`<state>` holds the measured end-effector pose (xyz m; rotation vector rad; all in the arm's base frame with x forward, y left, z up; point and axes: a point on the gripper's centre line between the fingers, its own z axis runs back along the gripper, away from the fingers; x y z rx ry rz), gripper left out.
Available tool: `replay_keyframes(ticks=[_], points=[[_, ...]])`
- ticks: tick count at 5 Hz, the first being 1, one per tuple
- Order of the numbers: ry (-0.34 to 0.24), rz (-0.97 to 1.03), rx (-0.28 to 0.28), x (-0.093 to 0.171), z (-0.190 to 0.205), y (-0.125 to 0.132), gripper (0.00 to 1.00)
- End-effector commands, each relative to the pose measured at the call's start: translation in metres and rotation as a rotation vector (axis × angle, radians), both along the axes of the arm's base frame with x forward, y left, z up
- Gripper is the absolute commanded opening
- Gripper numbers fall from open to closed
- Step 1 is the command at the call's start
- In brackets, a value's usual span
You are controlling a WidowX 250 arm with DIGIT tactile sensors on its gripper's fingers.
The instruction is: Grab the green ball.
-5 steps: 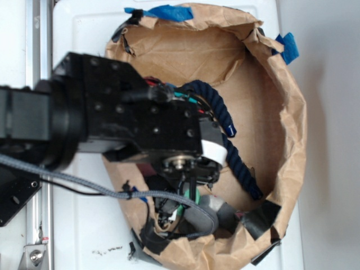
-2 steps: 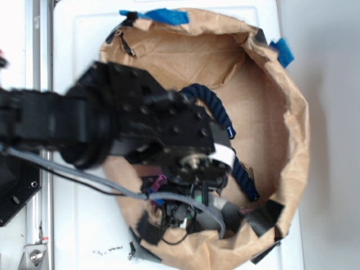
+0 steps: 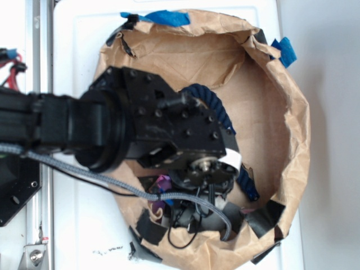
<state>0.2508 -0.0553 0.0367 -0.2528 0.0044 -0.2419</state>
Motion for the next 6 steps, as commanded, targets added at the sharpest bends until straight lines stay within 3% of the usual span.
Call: replay_keyframes(ticks=[1,4,6], points=[[-0.035,-0.028,-0.018,0.008,0.010,-0.004,0.00],[-0.032,-0.018,-0.024,0.007,0.011,-0.001,0.00],[-0.115,0.098,-0.045,0.015,0.048,0.026,0.00]])
